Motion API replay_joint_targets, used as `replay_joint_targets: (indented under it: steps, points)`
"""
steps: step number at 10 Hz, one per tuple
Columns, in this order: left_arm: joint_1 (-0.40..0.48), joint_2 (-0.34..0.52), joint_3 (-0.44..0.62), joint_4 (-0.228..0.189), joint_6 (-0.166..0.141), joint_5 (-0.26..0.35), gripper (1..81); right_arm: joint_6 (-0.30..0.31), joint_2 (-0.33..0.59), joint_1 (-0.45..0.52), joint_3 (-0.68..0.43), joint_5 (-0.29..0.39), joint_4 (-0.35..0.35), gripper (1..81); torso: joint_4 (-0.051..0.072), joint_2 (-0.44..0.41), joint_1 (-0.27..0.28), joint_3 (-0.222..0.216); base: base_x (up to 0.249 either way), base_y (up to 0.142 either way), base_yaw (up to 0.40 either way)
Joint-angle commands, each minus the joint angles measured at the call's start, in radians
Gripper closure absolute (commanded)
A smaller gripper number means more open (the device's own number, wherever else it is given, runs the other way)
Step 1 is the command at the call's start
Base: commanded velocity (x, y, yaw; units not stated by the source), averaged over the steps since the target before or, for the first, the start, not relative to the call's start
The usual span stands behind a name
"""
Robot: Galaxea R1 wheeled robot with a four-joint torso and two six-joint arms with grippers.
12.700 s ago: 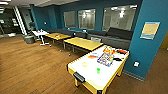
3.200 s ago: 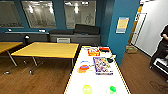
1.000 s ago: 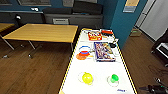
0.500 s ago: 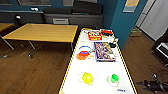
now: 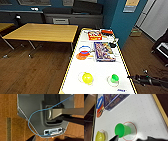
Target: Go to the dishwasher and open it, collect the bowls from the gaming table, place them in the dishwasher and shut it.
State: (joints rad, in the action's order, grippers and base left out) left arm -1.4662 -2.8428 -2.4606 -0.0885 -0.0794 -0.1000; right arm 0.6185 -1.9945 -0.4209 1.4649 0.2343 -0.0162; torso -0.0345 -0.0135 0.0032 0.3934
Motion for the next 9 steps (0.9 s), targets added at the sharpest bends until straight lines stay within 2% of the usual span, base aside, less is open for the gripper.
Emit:
replay_joint_targets:
  steps: [1, 2, 4, 5, 6, 9]
  points:
    - [-0.001, 0.002, -0.009, 0.004, 0.001, 0.071, 1.0, 0.004, 0.017, 0.135, 0.040, 0.022, -0.015, 1.0, 0.000, 0.000, 0.000, 0.000, 0.000, 0.000, 0.000]
    - [-0.001, -0.004, -0.021, 0.004, 0.001, 0.071, 1.0, 0.012, -0.009, 0.133, 0.069, 0.020, -0.018, 1.0, 0.000, 0.000, 0.000, 0.000, 0.000, 0.000, 0.000]
    - [-0.001, -0.020, -0.043, 0.004, 0.001, 0.071, 1.0, 0.121, -0.046, 0.138, 0.138, 0.028, -0.025, 1.0, 0.000, 0.000, 0.000, 0.000, 0.000, 0.000, 0.000]
    - [-0.001, -0.024, -0.049, 0.006, 0.001, 0.071, 1.0, 0.150, -0.060, 0.159, 0.164, 0.068, -0.025, 1.0, 0.000, 0.000, 0.000, 0.000, 0.000, 0.000, 0.000]
    - [-0.001, -0.024, -0.049, 0.006, 0.001, 0.071, 1.0, 0.171, -0.077, 0.174, 0.185, 0.120, -0.022, 1.0, 0.000, 0.000, 0.001, 0.000, 0.000, 0.000, 0.000]
    - [-0.001, -0.028, -0.049, 0.006, 0.001, 0.071, 1.0, 0.184, -0.108, 0.211, 0.215, 0.135, -0.025, 1.0, 0.000, 0.000, 0.001, 0.000, 0.000, 0.000, 0.000]
